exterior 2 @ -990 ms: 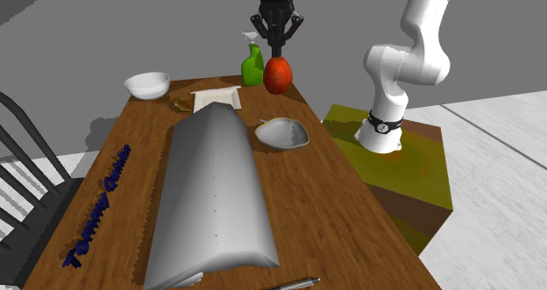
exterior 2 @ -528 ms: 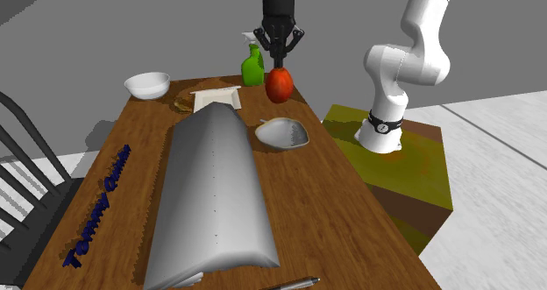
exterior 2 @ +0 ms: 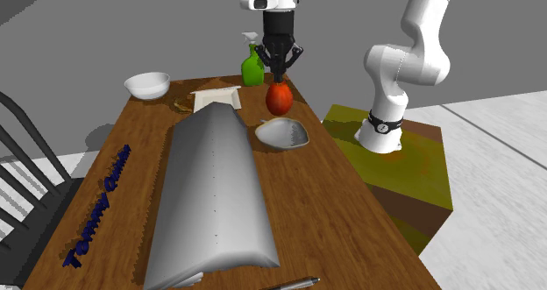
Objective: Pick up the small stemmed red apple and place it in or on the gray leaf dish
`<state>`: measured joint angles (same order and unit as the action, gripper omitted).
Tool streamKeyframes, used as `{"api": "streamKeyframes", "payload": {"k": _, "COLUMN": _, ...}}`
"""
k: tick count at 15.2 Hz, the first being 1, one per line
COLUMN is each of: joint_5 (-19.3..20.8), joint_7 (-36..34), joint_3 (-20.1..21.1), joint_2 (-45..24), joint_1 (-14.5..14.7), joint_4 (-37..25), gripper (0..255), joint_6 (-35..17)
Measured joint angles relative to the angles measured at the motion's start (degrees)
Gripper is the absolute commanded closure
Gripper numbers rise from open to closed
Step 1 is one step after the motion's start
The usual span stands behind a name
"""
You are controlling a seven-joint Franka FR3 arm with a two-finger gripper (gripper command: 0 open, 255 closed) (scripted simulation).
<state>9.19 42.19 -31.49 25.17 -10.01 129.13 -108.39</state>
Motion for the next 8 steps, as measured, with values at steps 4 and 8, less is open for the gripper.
{"api": "streamKeyframes", "payload": {"k": 4, "joint_5": 0.1, "joint_7": 0.15, "joint_3": -0.56, "joint_2": -0.55, "joint_1": -0.04, "joint_4": 2.6, "gripper": 255, "joint_6": -3.13}}
{"api": "streamKeyframes", "payload": {"k": 8, "joint_5": 0.04, "joint_7": 0.55, "joint_3": -1.35, "joint_2": -1.61, "joint_1": 0.02, "joint_4": 4.96, "gripper": 255, "joint_6": -6.49}}
